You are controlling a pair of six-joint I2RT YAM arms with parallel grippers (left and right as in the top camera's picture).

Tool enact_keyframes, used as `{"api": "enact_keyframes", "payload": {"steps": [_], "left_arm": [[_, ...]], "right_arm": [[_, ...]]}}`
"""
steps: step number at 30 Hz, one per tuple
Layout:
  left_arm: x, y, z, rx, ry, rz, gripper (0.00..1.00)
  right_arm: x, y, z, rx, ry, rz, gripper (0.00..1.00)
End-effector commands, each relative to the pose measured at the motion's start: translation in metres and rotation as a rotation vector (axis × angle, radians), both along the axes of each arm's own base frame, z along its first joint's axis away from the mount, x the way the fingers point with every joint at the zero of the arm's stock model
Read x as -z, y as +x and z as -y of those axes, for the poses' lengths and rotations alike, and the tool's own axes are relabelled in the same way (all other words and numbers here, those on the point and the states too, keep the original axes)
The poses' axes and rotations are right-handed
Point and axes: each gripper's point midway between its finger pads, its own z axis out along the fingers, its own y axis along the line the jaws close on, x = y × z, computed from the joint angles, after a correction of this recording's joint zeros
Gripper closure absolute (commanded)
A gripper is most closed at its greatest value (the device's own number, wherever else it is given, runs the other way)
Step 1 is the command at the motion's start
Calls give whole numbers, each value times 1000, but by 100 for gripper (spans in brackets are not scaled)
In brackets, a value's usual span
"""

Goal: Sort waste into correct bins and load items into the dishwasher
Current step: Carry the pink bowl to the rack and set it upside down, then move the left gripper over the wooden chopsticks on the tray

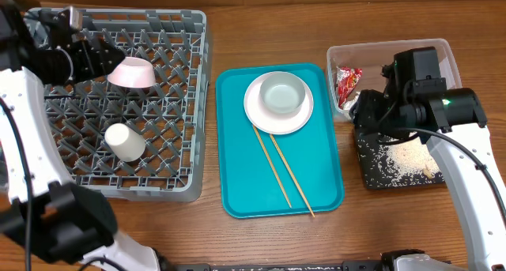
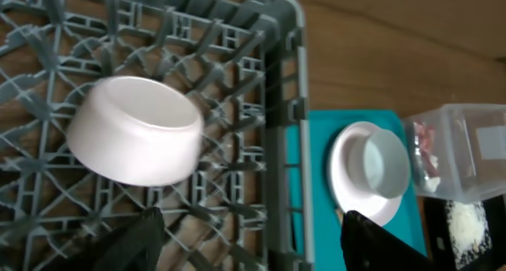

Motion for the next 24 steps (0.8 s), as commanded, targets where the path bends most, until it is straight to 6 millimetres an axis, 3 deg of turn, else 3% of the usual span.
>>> {"api": "enact_keyframes", "payload": {"steps": [1,6,13,16,18,24], "left_arm": [[-10,-8,37,18,28,-43,27],[11,-26,96,24,49,-232,24],[40,-57,178,-33,120,-453,14],[48,-69,216,-44,105,-498,17],[57,-76,232,-78,115,-526,17],[97,-102,251,-245,199,-613,24]], "right_arm": [[-2,0,18,45,-92,6,41],[1,-5,32,71,-165,-13,40],[1,-5,35,78,-182,-12,35],[1,-6,36,80,-189,-14,34],[1,-7,36,79,-190,-21,34],[5,-18,41,82,-216,-67,34]]}}
